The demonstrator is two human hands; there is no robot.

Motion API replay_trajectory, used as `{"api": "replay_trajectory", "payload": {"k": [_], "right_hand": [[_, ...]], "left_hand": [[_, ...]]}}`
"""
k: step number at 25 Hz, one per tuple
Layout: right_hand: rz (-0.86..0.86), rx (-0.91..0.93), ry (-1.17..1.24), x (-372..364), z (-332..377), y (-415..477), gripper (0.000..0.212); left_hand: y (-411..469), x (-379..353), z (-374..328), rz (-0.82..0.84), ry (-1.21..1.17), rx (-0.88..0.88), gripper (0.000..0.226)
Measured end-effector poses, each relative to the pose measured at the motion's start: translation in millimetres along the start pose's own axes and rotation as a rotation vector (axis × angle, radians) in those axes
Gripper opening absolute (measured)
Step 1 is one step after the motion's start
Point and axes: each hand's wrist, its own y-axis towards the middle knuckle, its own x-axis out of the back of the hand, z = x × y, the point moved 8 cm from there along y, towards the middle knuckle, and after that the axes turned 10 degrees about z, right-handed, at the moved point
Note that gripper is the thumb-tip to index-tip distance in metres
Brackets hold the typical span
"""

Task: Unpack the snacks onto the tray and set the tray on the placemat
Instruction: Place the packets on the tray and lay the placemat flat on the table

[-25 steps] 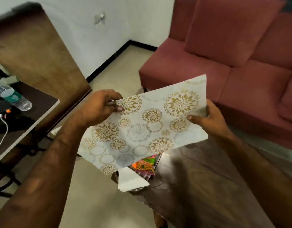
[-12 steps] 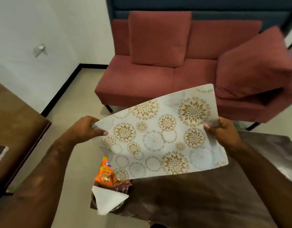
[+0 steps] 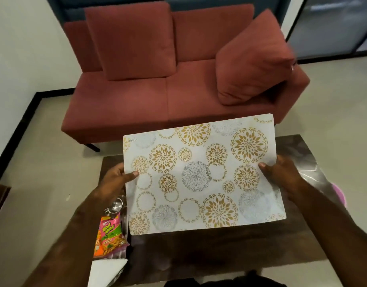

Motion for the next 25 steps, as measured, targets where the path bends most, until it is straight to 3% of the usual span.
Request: {"api": "replay_trajectory", "payload": {"k": [4,9,14,21,25], "right_hand": [[-0.003,-0.116,0.044,55.6,-41.7,33.1,0.039],[0.008,-0.21,0.058,121.9,-102.8,110.0,0.011],[0.053,-0.305,0.028,158.2,-185.3,199.2,0.011],[0.014,-0.326,-0.004,167.0,-253.8,284.6,0.011],[-0.008,-0.336,-0.049,163.1,-259.0,303.4,0.029]], "left_hand": [[32.5,-67.3,24.7,-0.06,-0.064,0.064,0.031],[85.3,-142.3,51.8,-0.247,-0.07,0.174,0.025],[170.5,-206.7,106.3,-0.309,0.007,0.234,0.024],[261.3,-233.3,179.2,-0.313,0.099,0.298,0.033],[285.2,-225.0,194.8,-0.351,0.175,0.312,0.035]]}}
